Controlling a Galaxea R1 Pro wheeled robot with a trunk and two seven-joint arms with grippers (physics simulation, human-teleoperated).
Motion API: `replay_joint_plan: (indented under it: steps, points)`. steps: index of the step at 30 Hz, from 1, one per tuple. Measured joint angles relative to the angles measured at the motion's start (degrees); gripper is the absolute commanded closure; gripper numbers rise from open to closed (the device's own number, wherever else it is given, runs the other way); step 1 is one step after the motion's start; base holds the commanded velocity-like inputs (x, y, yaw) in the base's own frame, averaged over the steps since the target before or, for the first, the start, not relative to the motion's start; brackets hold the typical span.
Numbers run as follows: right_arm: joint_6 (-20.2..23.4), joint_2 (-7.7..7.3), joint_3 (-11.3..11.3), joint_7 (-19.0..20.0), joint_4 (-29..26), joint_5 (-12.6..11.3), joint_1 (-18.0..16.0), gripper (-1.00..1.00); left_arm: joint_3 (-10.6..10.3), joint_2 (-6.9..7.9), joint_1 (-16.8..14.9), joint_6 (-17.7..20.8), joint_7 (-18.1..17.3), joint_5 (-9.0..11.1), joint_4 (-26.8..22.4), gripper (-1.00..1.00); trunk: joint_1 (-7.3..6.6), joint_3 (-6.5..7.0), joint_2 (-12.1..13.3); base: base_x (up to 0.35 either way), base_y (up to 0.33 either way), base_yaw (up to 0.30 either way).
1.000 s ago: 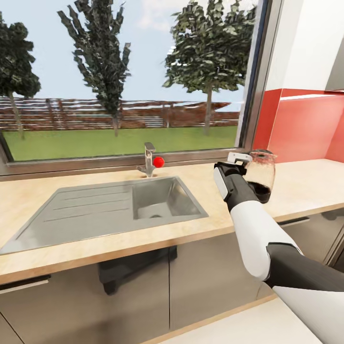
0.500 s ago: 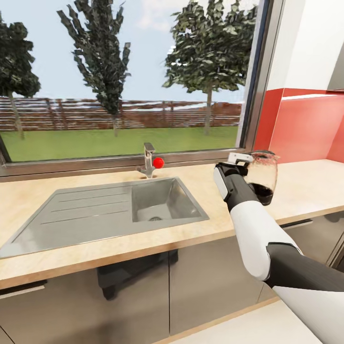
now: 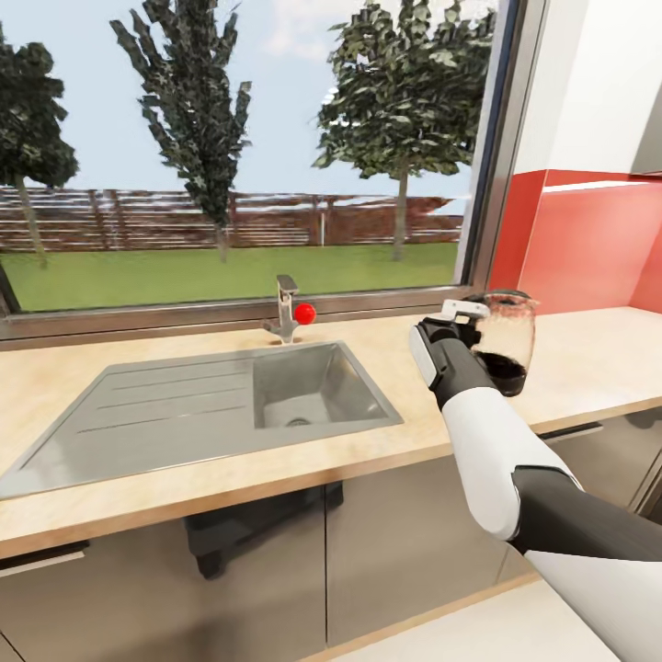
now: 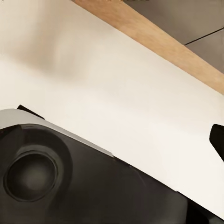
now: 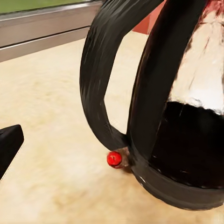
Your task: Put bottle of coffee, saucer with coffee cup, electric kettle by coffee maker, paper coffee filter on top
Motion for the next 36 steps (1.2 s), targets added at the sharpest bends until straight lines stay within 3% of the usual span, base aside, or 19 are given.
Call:
replay_joint_plan:
  steps: [36]
  points:
    - [-0.08, 0.0, -0.08, 0.04, 0.05, 0.0, 0.0, -1.0, 0.01, -0.03, 0.0, -0.03, 0.0, 0.0, -0.05, -1.0, 0.01, 0.0, 0.0, 0.051, 0.02, 0.0]
